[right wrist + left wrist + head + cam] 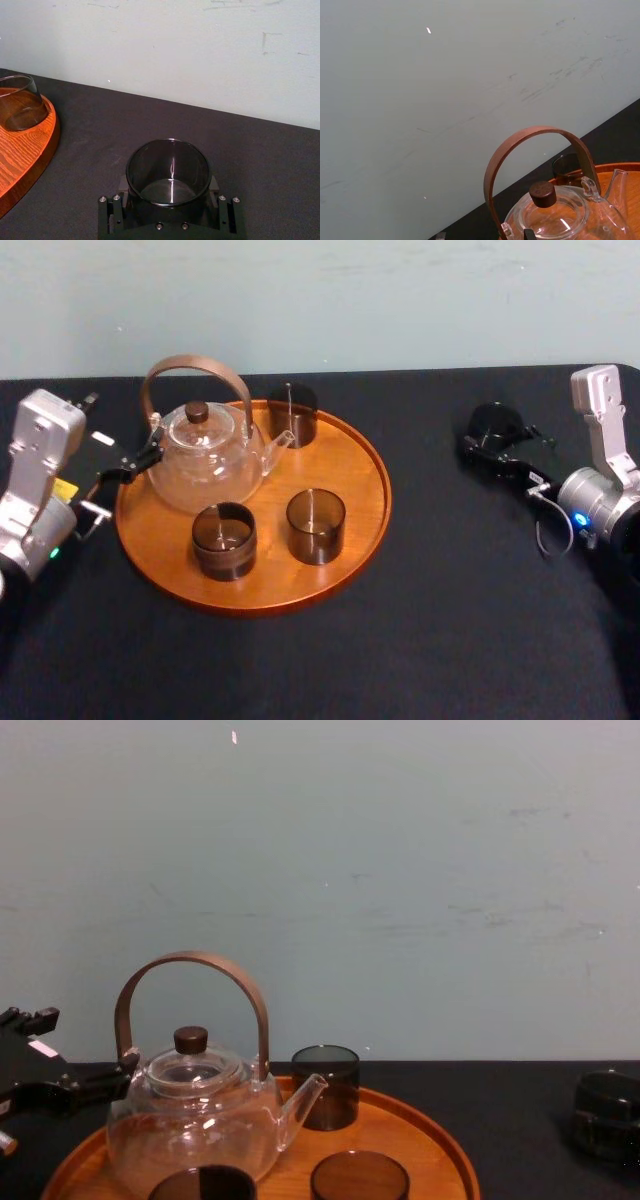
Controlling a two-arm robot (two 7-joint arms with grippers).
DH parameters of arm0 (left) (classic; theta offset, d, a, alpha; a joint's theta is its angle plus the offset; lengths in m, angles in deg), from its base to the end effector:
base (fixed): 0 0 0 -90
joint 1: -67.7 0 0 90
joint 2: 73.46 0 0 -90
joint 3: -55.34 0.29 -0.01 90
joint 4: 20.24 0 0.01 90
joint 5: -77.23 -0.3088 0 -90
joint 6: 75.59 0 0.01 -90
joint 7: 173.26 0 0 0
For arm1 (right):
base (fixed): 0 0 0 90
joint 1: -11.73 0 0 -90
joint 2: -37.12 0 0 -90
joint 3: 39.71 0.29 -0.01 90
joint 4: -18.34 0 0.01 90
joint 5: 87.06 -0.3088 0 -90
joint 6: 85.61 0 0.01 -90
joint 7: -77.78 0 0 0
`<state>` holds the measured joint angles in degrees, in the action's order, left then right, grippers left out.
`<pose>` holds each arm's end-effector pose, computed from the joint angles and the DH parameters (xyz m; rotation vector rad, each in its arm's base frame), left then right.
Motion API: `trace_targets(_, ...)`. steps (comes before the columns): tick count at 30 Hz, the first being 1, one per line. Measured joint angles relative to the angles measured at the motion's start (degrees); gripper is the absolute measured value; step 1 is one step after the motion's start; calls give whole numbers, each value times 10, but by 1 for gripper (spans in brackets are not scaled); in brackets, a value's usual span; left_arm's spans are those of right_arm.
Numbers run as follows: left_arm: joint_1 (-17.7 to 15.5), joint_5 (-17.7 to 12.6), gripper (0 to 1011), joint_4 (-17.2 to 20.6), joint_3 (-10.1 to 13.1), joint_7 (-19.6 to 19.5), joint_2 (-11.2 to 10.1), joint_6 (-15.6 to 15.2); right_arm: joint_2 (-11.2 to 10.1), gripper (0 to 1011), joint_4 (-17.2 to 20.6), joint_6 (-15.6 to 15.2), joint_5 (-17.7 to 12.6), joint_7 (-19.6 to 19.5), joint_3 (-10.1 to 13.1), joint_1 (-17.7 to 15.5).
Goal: Pick up the glass from the table and place it on the tray.
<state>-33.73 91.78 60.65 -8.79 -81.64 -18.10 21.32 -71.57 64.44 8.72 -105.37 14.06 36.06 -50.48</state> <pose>0.3581 0.0826 -0.3024 0.3045 -0.2848 1.2479 0.4373 -0.1118 -0.3446 -0.2164 0.1612 -1.1431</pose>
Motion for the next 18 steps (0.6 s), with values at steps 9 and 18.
trace_targets(9, 0, 0, 1010, 0, 0, 0, 0, 0, 0, 904, 0, 0, 0, 0, 0, 0)
trace_targets(18, 0, 0, 1009, 0, 0, 0, 0, 0, 0, 904, 0, 0, 0, 0, 0, 0)
